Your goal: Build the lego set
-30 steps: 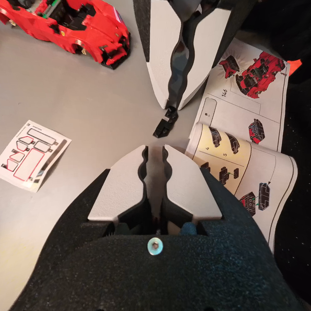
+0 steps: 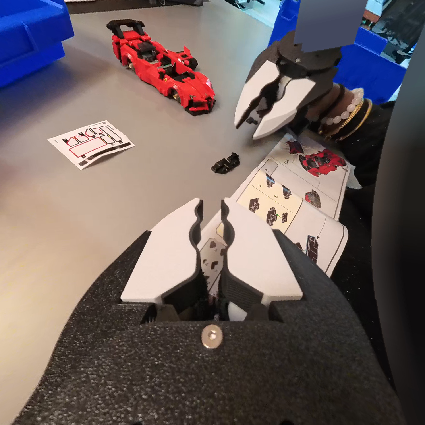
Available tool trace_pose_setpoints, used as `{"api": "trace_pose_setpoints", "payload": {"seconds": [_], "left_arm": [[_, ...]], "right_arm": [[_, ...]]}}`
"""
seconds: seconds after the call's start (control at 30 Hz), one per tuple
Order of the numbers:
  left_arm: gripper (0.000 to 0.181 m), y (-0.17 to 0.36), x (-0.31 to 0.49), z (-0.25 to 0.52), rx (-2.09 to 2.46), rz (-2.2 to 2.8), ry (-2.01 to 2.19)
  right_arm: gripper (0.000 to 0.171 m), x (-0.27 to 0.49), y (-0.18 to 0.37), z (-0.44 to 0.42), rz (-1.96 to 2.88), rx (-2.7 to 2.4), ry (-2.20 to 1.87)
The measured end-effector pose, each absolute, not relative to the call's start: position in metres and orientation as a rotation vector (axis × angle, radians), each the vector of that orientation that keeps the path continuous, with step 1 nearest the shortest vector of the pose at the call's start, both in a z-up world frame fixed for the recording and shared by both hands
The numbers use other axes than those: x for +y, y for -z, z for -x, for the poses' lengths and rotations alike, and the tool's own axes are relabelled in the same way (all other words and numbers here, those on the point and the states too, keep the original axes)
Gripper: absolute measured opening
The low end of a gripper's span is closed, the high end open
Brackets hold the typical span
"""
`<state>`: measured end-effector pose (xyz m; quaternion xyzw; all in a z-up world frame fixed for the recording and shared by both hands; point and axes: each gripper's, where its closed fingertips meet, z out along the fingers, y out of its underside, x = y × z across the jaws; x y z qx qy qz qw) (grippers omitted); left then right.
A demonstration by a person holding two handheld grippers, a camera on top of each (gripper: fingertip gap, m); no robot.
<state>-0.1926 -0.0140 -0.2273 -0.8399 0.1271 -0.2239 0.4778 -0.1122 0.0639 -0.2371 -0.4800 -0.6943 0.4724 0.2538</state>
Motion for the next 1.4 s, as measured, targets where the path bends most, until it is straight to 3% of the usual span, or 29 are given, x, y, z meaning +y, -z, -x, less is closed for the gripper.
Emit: {"api": "trace_pose_setpoints", "payload": {"seconds": [0.33, 0.57, 0.73, 0.83, 1.03, 1.17, 1.3, 1.4], "left_arm": [[0.014, 0.236, -0.017, 0.19, 0.323, 2.06, 0.523], [0.015, 0.237, -0.016, 0.187, 0.35, 2.065, 0.529], [0.015, 0.239, -0.017, 0.186, 0.365, 2.075, 0.516], [0.015, 0.242, -0.017, 0.184, 0.379, 2.093, 0.505], [0.015, 0.244, -0.017, 0.183, 0.395, 2.104, 0.487], [0.015, 0.244, -0.015, 0.182, 0.406, 2.1, 0.497], [0.016, 0.242, -0.01, 0.179, 0.434, 2.102, 0.489], [0.016, 0.242, -0.008, 0.177, 0.445, 2.105, 0.477]], "right_arm": [[0.019, 0.059, 0.238, 0.11, 1.346, -1.92, -1.379], [0.031, 0.058, 0.263, 0.114, 1.415, -2.041, -1.156], [0.028, 0.05, 0.273, 0.12, 1.389, -2.109, -1.033], [0.016, 0.053, 0.274, 0.121, 1.375, -2.116, -0.977], [0.016, 0.067, 0.275, 0.099, 1.397, -2.156, -0.934], [0.029, 0.073, 0.272, 0.092, 1.454, -2.151, -0.923], [0.014, 0.059, 0.266, 0.108, 1.417, -2.138, -0.89], [0.015, 0.05, 0.272, 0.119, 1.432, -2.152, -0.85]]}}
